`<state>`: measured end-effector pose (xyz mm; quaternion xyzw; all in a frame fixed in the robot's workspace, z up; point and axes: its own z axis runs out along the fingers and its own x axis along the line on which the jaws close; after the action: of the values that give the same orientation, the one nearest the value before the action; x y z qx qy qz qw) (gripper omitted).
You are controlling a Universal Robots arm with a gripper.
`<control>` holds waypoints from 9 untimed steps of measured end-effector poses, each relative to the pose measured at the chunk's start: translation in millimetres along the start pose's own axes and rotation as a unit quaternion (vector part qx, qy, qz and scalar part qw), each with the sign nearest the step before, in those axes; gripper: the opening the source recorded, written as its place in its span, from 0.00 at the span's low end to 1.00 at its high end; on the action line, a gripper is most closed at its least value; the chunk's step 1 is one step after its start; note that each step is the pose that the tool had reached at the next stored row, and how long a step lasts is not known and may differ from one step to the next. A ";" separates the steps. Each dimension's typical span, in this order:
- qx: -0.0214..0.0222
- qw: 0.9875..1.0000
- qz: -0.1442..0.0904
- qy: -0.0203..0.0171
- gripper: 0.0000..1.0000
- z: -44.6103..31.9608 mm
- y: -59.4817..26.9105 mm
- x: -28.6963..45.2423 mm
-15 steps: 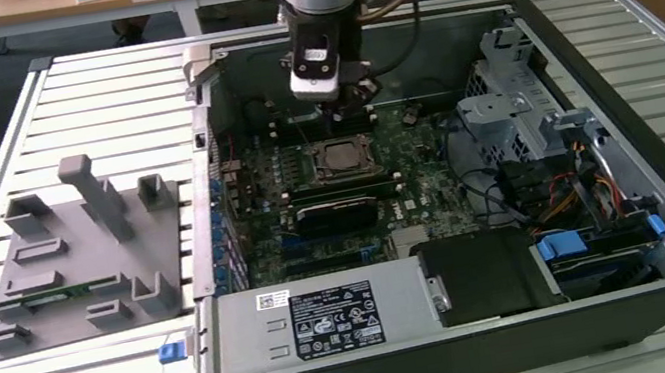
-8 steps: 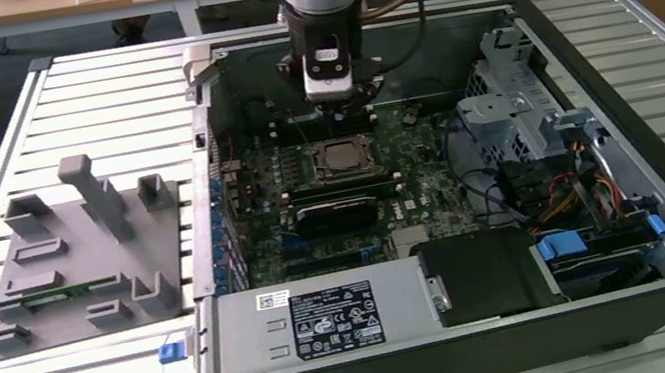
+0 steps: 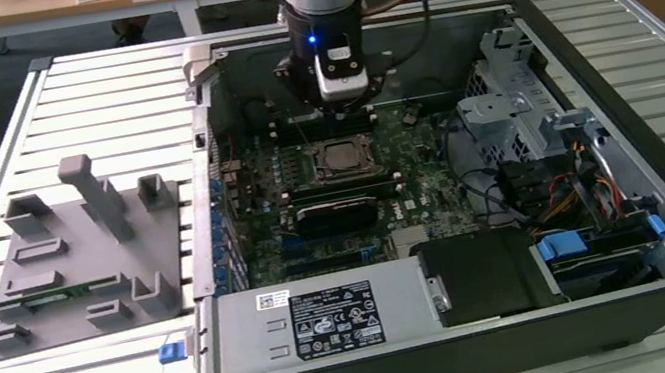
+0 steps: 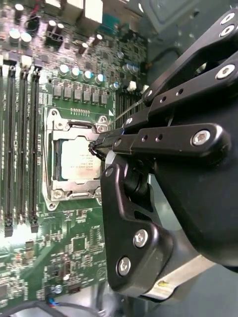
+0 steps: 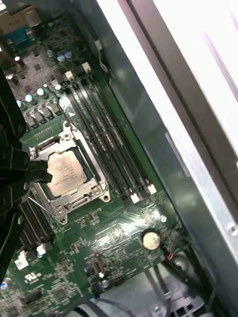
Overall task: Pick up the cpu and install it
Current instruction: 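Install the first cpu locking lever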
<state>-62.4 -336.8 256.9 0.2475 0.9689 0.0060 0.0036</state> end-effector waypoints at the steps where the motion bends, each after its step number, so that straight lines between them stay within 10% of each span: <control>1: 0.000 1.000 -0.009 0.000 0.11 0.0 0.0 0.0; 9: 0.000 0.997 -0.081 0.001 0.11 0.0 0.0 0.0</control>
<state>-62.4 -336.8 256.9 0.1685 0.9857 0.0062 0.0031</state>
